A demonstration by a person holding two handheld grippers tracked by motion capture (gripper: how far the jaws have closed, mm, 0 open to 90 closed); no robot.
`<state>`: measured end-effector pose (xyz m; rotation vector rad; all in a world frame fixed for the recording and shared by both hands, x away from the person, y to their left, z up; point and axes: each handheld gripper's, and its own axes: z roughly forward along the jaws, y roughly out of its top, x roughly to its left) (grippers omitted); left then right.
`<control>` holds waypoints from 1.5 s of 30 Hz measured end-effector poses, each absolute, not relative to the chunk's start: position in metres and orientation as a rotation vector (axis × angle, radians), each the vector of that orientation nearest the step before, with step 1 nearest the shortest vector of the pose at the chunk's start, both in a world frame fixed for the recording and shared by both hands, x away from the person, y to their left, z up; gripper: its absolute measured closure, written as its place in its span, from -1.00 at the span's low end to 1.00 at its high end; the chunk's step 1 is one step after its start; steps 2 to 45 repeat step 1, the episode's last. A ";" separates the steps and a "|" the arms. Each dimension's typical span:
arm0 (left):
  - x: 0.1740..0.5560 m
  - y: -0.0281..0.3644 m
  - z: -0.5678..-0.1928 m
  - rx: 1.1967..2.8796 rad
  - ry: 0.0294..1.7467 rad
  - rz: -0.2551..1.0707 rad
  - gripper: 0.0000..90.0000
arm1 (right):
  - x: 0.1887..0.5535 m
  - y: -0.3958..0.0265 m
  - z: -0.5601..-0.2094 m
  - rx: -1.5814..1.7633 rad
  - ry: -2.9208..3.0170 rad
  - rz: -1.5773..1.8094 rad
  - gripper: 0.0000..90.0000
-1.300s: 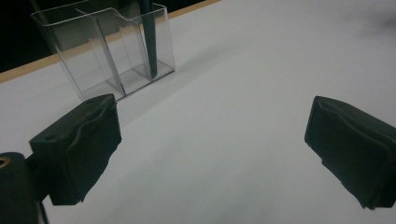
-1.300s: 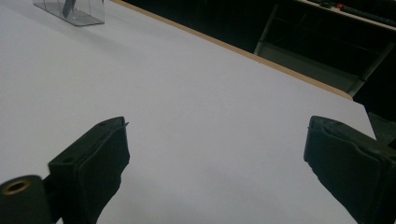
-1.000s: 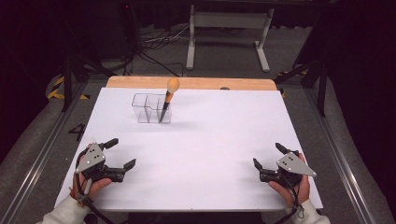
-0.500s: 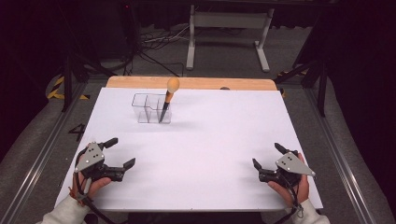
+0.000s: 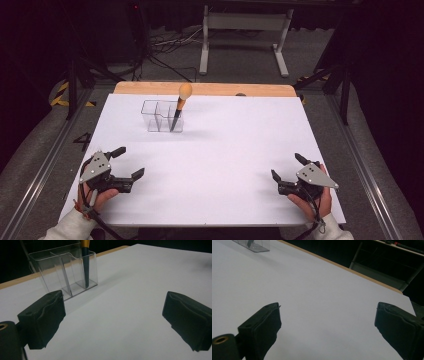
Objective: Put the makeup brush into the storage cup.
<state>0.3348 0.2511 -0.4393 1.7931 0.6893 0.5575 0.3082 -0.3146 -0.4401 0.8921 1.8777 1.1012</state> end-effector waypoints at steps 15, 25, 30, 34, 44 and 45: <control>0.335 0.251 -0.439 1.792 0.690 0.558 -0.89 | 0.308 -0.315 -0.440 0.894 1.878 1.100 -0.83; 0.335 0.251 -0.439 1.792 0.690 0.558 -0.89 | 0.308 -0.315 -0.440 0.894 1.878 1.100 -0.83; 0.335 0.251 -0.439 1.792 0.690 0.558 -0.89 | 0.308 -0.315 -0.440 0.894 1.878 1.100 -0.83; 0.335 0.251 -0.439 1.792 0.690 0.558 -0.89 | 0.308 -0.315 -0.440 0.894 1.878 1.100 -0.83; 0.335 0.251 -0.439 1.792 0.690 0.558 -0.89 | 0.308 -0.315 -0.440 0.894 1.878 1.100 -0.83; 0.335 0.251 -0.439 1.792 0.690 0.558 -0.89 | 0.308 -0.315 -0.440 0.894 1.878 1.100 -0.83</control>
